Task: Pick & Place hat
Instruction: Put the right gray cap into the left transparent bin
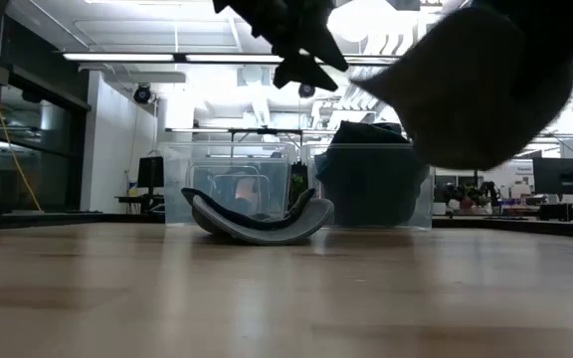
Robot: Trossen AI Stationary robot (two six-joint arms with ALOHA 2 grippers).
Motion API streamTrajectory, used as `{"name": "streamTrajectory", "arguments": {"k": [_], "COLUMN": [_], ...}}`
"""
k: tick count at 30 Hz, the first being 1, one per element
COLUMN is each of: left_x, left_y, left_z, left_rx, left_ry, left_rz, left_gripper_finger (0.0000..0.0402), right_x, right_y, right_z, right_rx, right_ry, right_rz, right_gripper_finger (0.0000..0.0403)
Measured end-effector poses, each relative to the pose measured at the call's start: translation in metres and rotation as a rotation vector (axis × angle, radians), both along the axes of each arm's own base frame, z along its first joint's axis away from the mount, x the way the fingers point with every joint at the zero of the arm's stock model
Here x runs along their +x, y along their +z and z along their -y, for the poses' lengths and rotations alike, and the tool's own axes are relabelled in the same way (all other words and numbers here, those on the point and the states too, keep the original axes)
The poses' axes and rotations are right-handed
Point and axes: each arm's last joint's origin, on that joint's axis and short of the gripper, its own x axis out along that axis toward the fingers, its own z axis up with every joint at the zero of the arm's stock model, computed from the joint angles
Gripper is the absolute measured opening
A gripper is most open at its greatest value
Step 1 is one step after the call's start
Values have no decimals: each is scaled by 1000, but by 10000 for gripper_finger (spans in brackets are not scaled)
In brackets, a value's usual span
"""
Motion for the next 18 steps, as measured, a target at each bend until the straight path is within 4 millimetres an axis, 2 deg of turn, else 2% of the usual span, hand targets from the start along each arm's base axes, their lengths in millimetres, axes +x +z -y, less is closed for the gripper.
{"name": "streamTrajectory", "arguments": {"k": [4, 9, 18], "left_x": [-7, -8, -10], "left_y": [9, 11, 16], "left_z": [-9, -23, -42], "left_rx": [-10, -30, -65], "left_ry": [36, 89, 146], "left_rz": [21, 53, 111], "left_gripper_finger": [218, 218, 218], "right_x": [0, -2, 15], "right_y": [10, 12, -6], "right_z": [1, 8, 8], "right_rx": [-72, -217, -570], "right_ry": [40, 52, 138], "right_rz": [8, -31, -106], "right_gripper_finger": [1, 1, 0]}}
